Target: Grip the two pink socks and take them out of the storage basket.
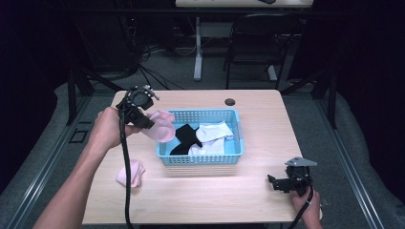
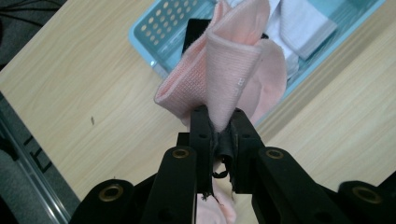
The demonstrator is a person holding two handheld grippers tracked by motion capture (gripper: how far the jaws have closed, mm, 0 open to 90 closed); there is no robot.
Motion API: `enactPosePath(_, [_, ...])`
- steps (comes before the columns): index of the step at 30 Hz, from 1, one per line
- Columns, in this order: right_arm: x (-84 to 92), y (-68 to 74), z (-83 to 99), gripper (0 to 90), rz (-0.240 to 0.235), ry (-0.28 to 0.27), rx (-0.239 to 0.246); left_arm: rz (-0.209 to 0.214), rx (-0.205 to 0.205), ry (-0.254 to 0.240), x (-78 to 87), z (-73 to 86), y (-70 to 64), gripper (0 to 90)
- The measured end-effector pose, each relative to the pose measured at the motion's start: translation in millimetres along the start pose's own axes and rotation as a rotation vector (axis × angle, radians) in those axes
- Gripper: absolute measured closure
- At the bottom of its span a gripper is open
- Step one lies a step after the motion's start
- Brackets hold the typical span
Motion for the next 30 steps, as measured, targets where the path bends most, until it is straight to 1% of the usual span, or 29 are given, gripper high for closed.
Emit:
enactPosePath(1, [0.0, 0.0, 0.0, 0.0, 0.000, 0.000, 0.000, 0.000, 0.000, 0.000, 0.0, 0.0, 0.0, 82.8])
enactPosePath(2, [0.0, 0.0, 0.0, 0.0, 0.000, 0.000, 0.000, -0.006, 0.001, 0.004, 3.1, 9.0, 1.7, 82.8])
enactPosePath(3, [0.1, 0.0, 0.0, 0.0, 0.000, 0.001, 0.000, -0.006, 0.001, 0.004, 3.1, 9.0, 1.7, 82.8])
enactPosePath(4, [-0.2, -0.1, 0.1, 0.0, 0.000, -0.002, 0.001, -0.006, 0.009, 0.001, 5.4, 18.2, 3.8, 82.8])
enactPosePath(5, [-0.2, -0.1, 0.1, 0.0, 0.000, -0.002, 0.001, -0.006, 0.009, 0.001, 5.4, 18.2, 3.8, 82.9])
enactPosePath(6, [-0.2, -0.1, 0.0, 0.0, 0.000, -0.002, 0.001, -0.003, 0.021, -0.002, 5.7, 23.9, 4.6, 82.9])
enactPosePath(7, [-0.1, -0.1, 0.0, 0.0, 0.000, -0.002, 0.001, -0.002, 0.025, -0.002, 6.3, 32.1, 6.8, 82.9])
enactPosePath(8, [-0.2, -0.1, 0.0, 0.0, 0.000, -0.002, 0.001, 0.007, 0.042, -0.011, 5.4, 36.7, 7.2, 82.9])
enactPosePath(9, [0.1, 0.0, 0.0, 0.0, 0.000, 0.001, 0.000, 0.007, 0.042, -0.011, 5.4, 36.7, 7.2, 82.9])
enactPosePath(10, [-0.2, 0.0, 0.1, 0.0, 0.000, -0.002, 0.001, 0.007, 0.051, -0.006, 3.6, 45.7, 8.6, 82.9])
enactPosePath(11, [0.1, 0.0, 0.0, 0.0, 0.000, 0.001, 0.000, 0.007, 0.052, 0.002, 2.6, 51.0, 9.8, 82.9])
enactPosePath(14, [-0.1, -0.1, 0.0, 0.0, 0.000, -0.002, 0.001, 0.012, 0.071, 0.006, -0.1, 62.6, 10.9, 82.9])
enactPosePath(18, [-0.2, -0.1, 0.0, 0.0, 0.000, -0.002, 0.001, 0.023, 0.083, 0.011, -6.2, 78.9, 10.6, 82.9])
enactPosePath(19, [-0.2, -0.1, 0.0, 0.0, 0.000, -0.002, 0.001, 0.023, 0.083, 0.011, -6.2, 78.9, 10.6, 82.9])
enactPosePath(20, [-0.1, -0.1, 0.0, 0.0, 0.000, -0.002, 0.001, 0.028, 0.088, 0.011, -8.8, 84.2, 10.1, 82.9])
enactPosePath(24, [-0.2, 0.0, 0.0, 0.0, 0.000, -0.002, 0.001, 0.040, 0.096, 0.017, -15.0, 95.4, 7.8, 82.9])
enactPosePath(25, [-0.1, 0.0, 0.0, 0.0, 0.001, -0.002, 0.001, 0.046, 0.100, 0.018, -18.5, 100.9, 6.0, 82.9])
enactPosePath(27, [-0.1, 0.0, 0.0, 0.0, 0.000, -0.001, 0.001, 0.049, 0.100, 0.020, -21.0, 104.0, 4.8, 82.9])
enactPosePath(30, [-0.1, 0.0, 0.0, 0.0, 0.001, -0.001, 0.000, 0.076, 0.106, 0.035, -35.6, 117.4, -1.4, 82.9])
Point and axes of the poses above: each handheld gripper's, and its own axes: x roughly backward along the jaws, z roughly out of its underside, y roughly to its left, the point moved 1 cm from there along -x, roughly forward along the jaws, and after that the axes turned 6 degrees about y, right-handed, at the moved point
